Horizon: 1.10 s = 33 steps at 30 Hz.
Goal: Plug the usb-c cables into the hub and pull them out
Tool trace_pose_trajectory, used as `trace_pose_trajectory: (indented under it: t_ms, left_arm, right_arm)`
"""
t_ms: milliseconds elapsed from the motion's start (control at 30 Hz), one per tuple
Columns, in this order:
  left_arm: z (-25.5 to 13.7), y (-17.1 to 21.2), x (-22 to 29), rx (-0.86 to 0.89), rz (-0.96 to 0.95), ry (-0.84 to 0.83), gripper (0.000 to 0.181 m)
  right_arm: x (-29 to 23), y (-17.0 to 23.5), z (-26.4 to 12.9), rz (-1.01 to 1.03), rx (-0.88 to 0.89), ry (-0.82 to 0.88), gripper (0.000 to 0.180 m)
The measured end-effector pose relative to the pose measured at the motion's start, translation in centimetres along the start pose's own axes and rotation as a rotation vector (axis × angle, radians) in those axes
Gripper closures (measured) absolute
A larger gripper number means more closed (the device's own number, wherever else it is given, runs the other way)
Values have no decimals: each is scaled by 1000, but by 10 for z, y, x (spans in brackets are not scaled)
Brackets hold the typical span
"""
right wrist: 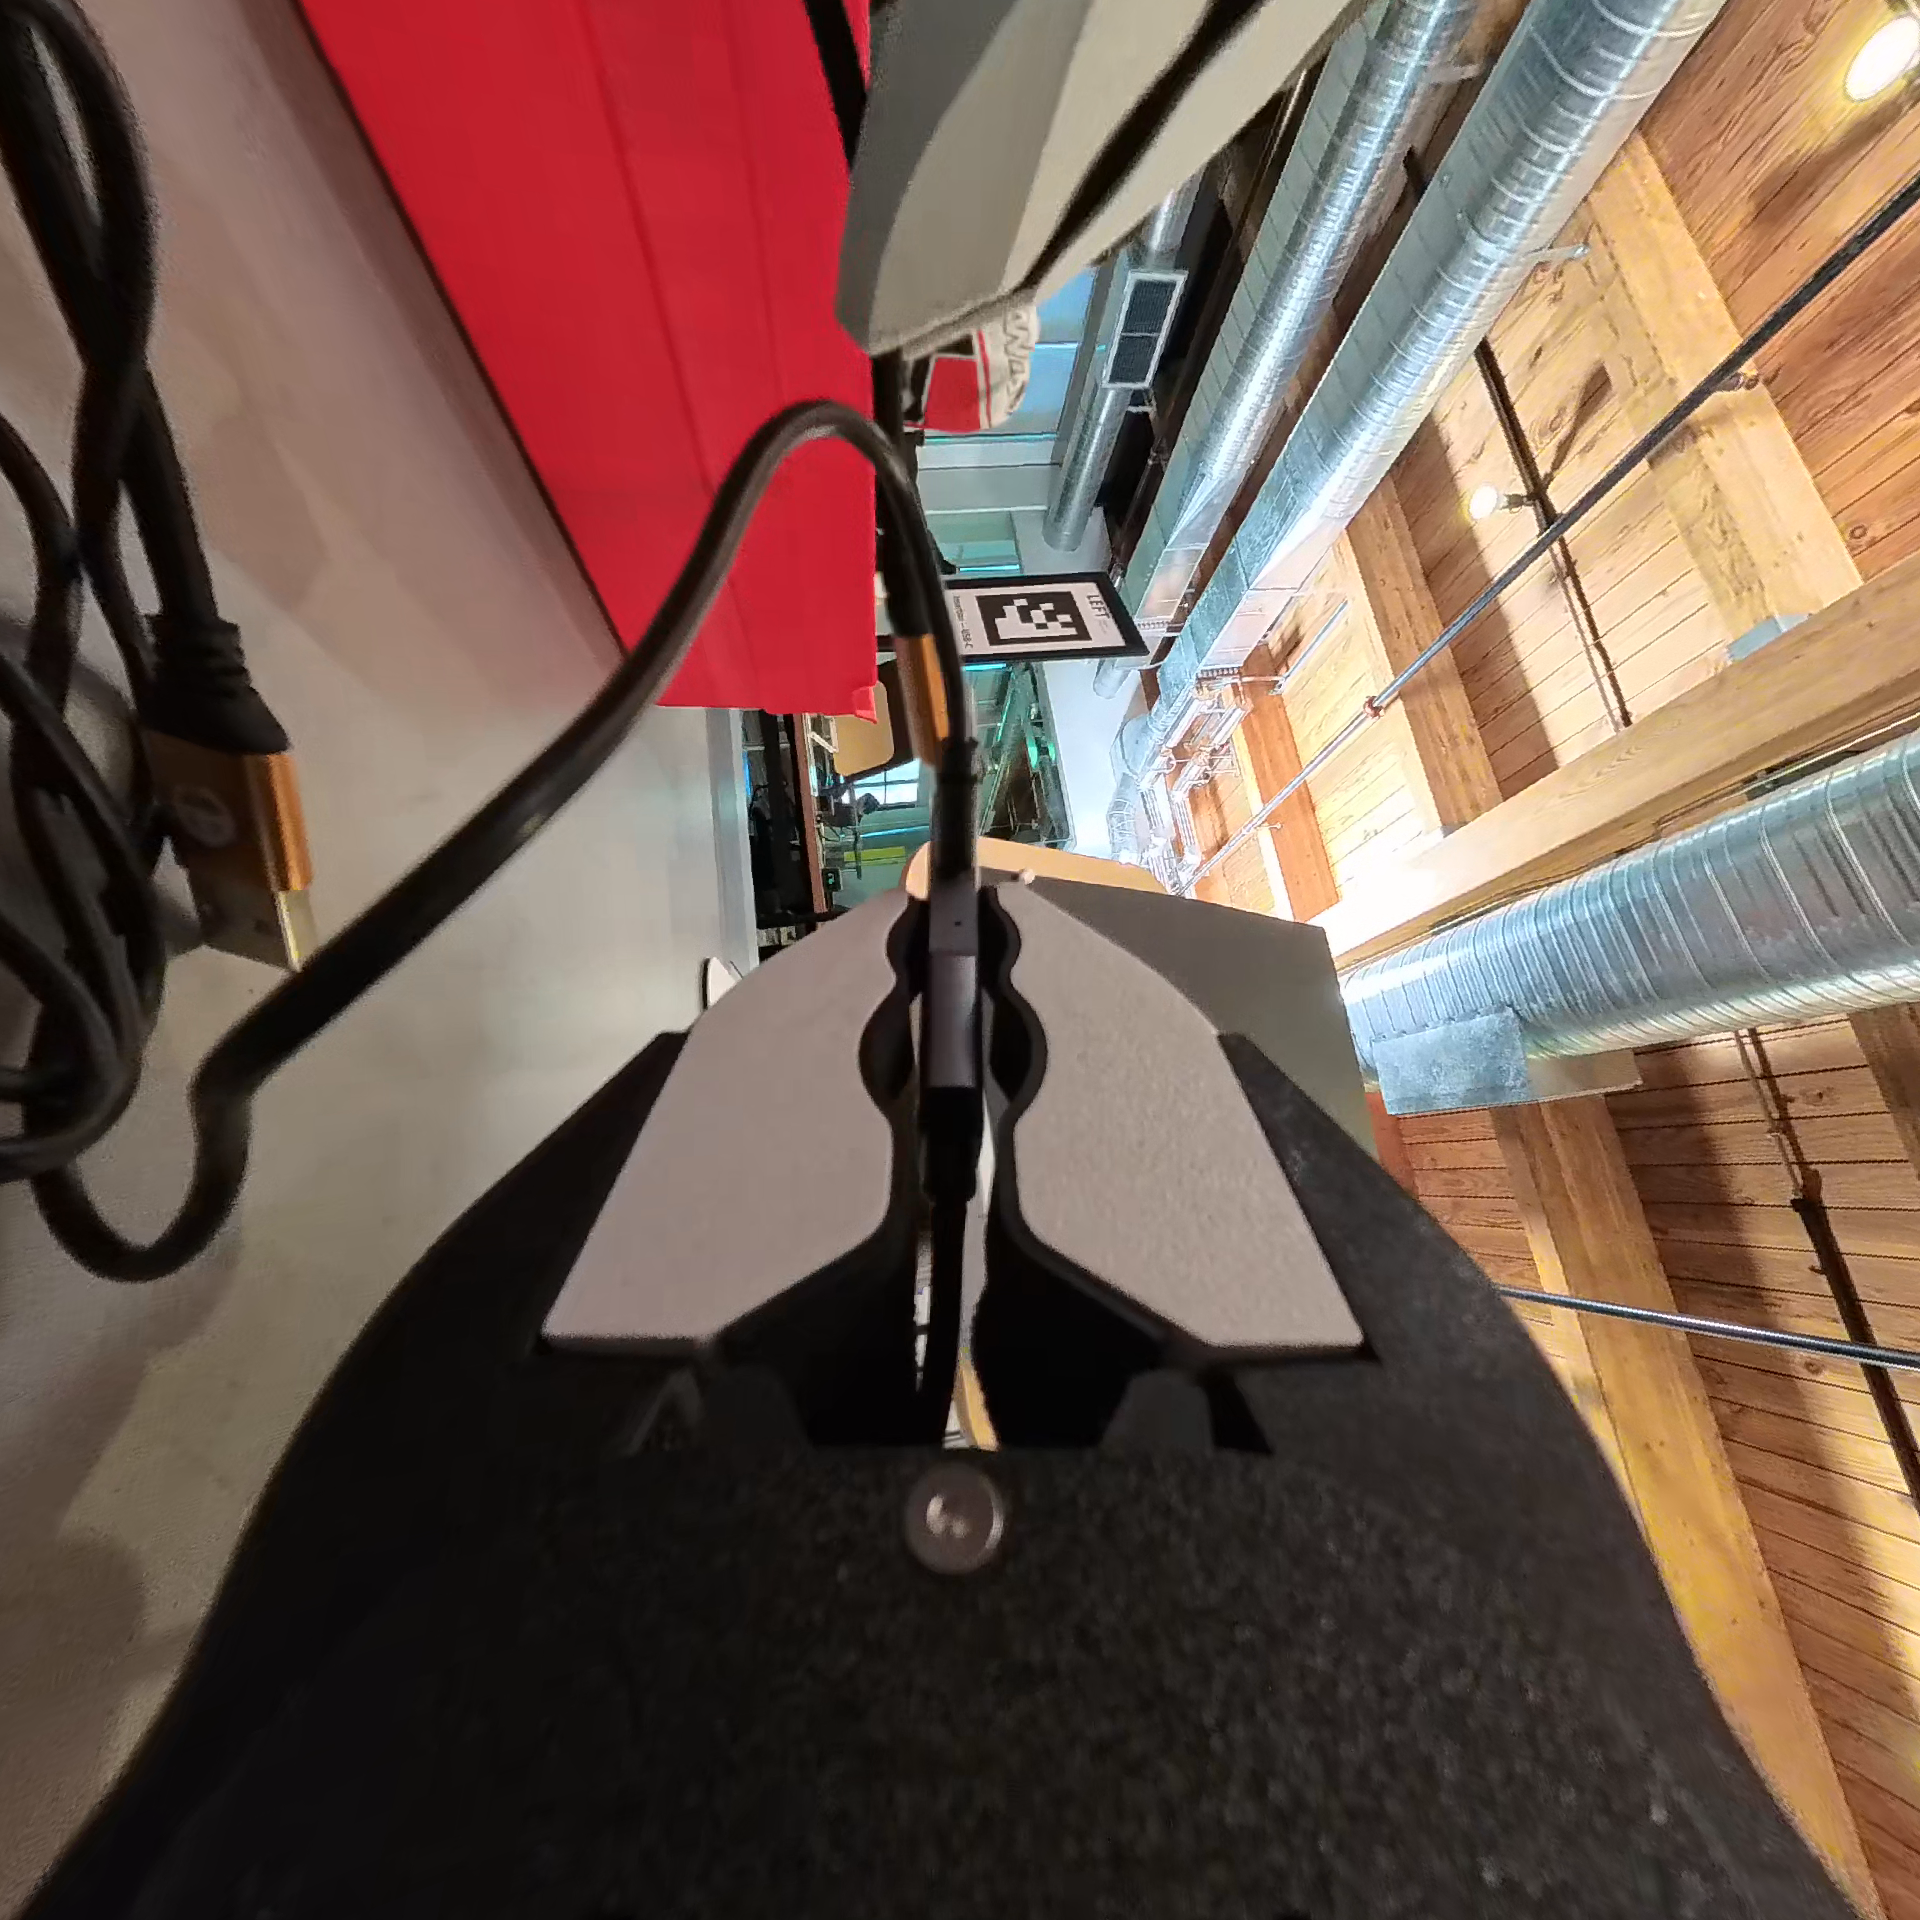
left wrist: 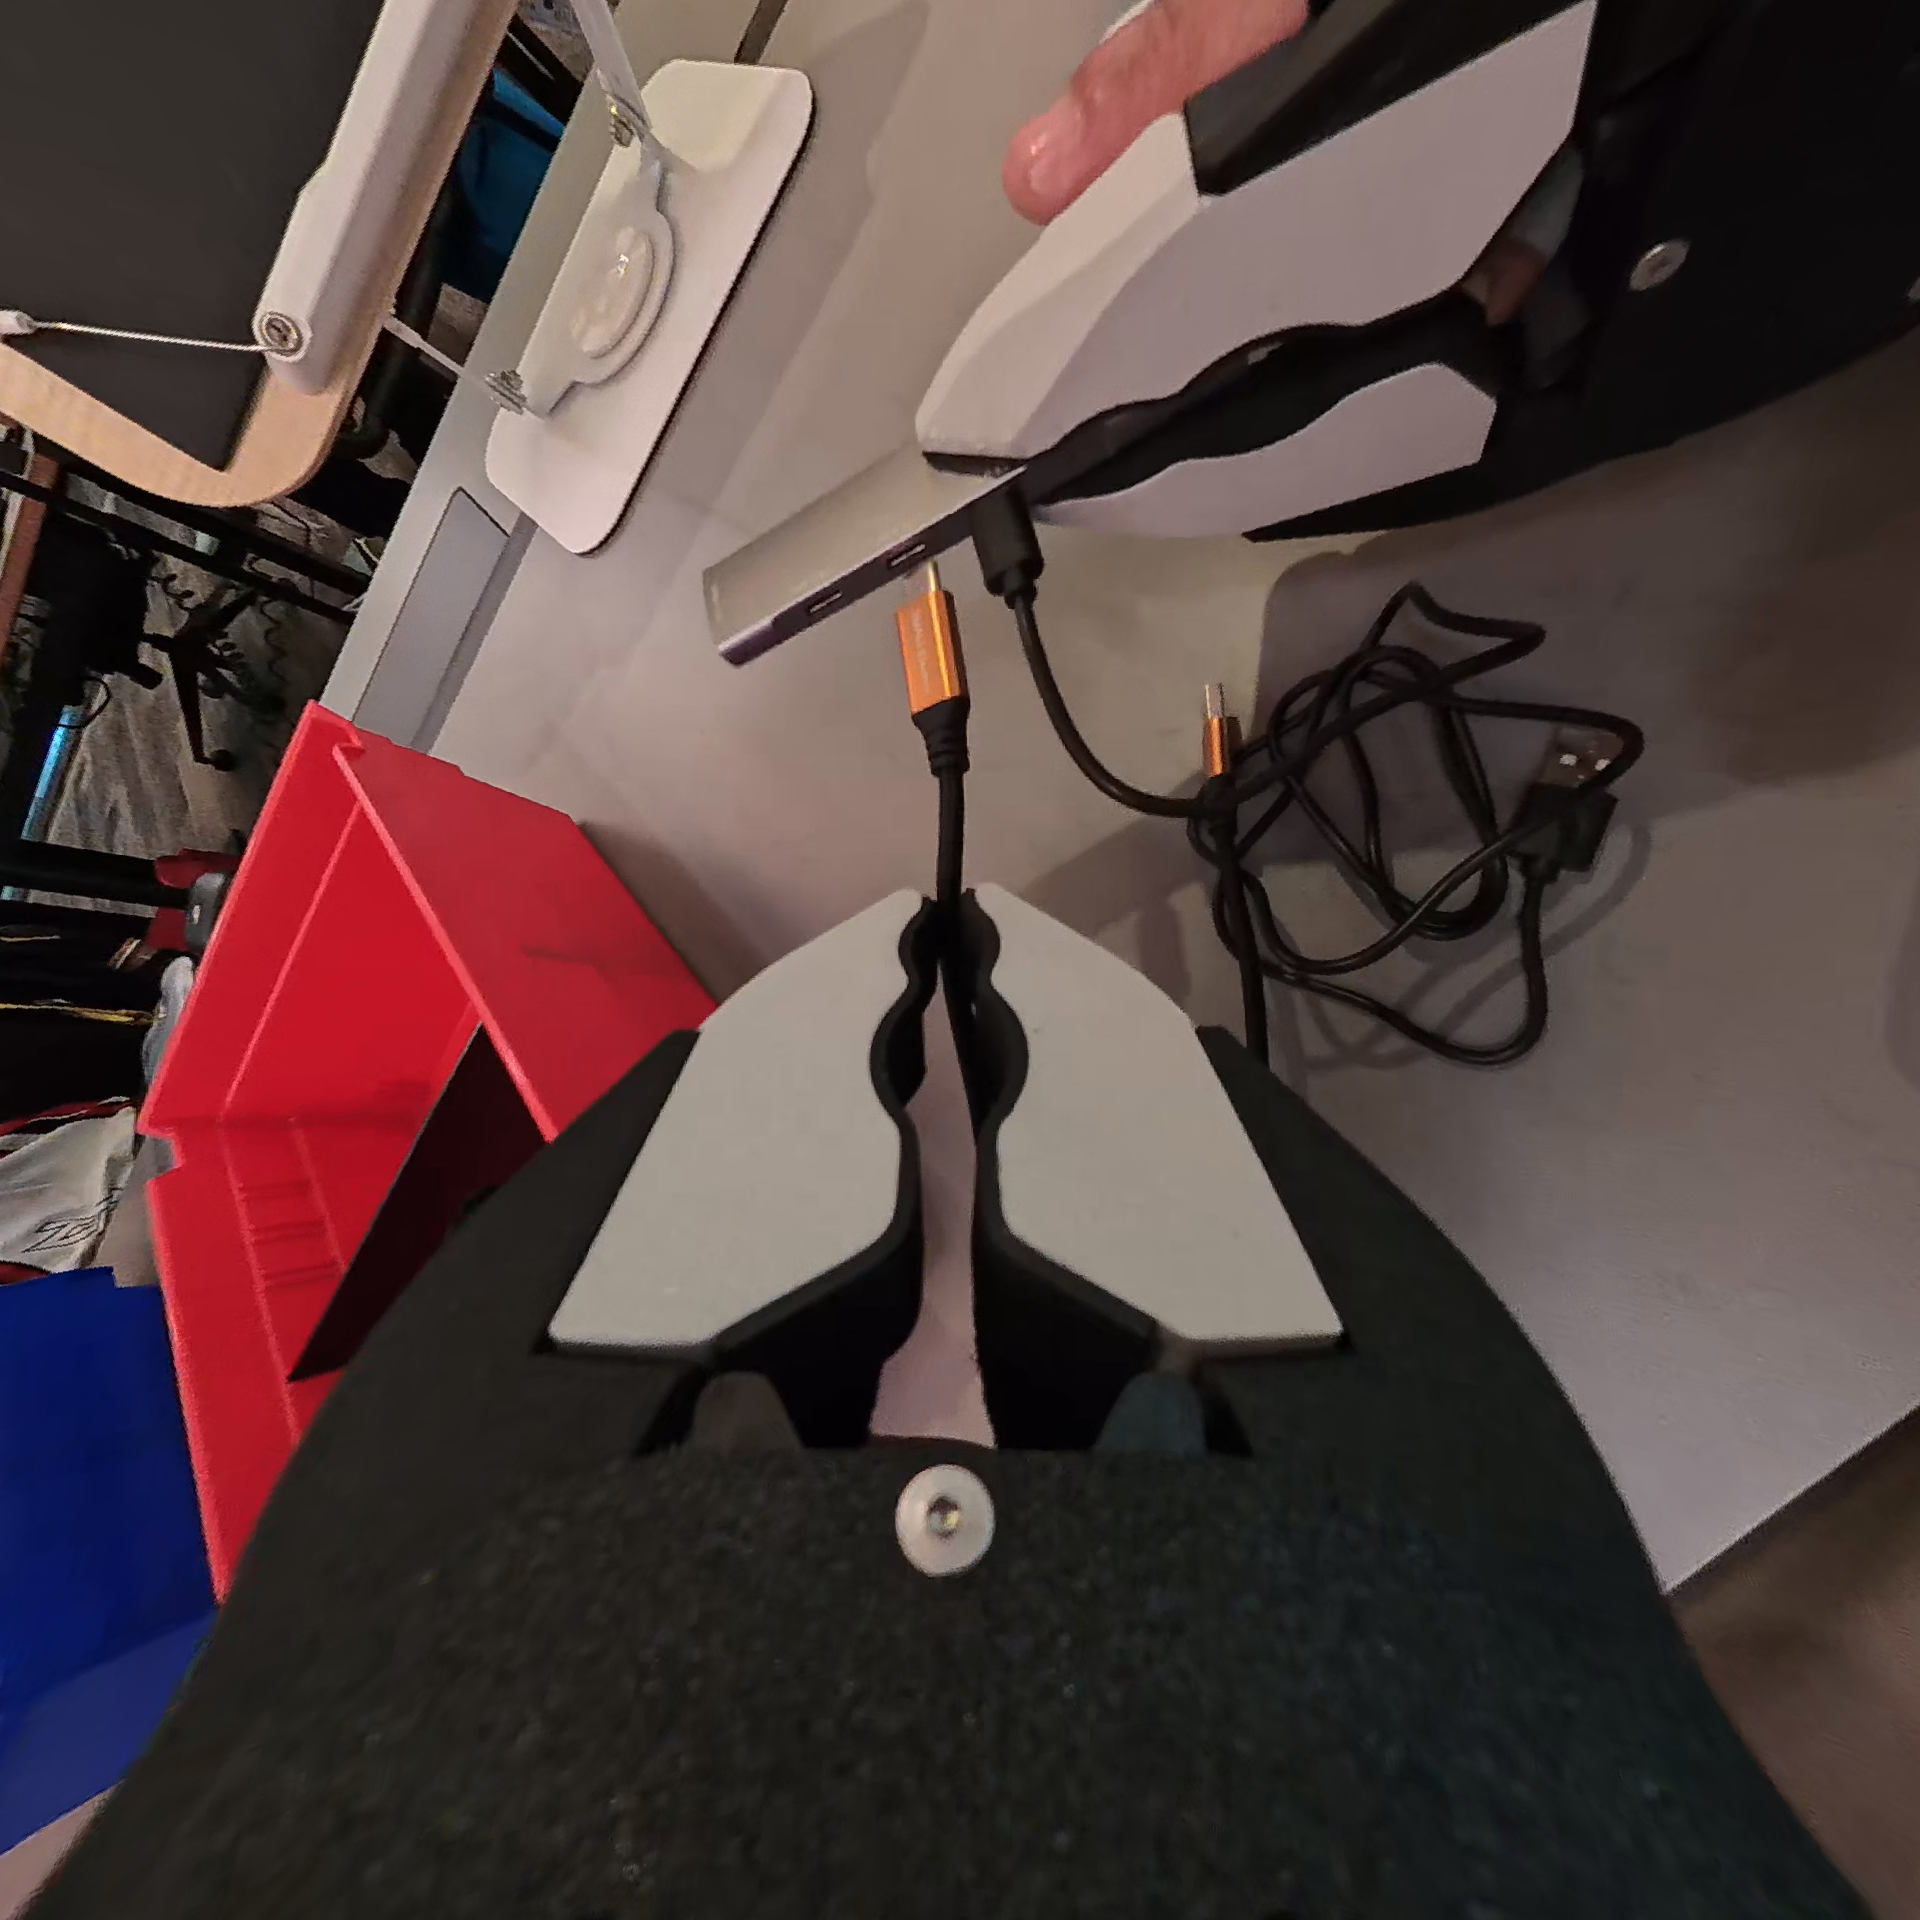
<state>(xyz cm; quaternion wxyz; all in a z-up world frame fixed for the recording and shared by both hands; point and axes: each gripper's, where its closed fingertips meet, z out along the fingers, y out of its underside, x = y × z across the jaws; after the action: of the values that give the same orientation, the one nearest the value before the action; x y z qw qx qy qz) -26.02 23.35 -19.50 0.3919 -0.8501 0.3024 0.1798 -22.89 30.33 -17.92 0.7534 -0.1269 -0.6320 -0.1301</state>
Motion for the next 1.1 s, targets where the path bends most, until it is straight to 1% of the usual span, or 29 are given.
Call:
trace_pose_trajectory:
  t_ms: [733,933,1100]
  left_arm:
    - [0,-2,0,11,-15,-15,178]
    - [1,-4,4,37,-80,27,178]
    - [2,5,-5,-25,-32,-45,178]
  right_arm:
    - [-5,-2,1,-13,-5,-21,171]
    - [-5,0,0,-11,-8,-26,171]
    - [-9,-5,1,-12,5,-41,171]
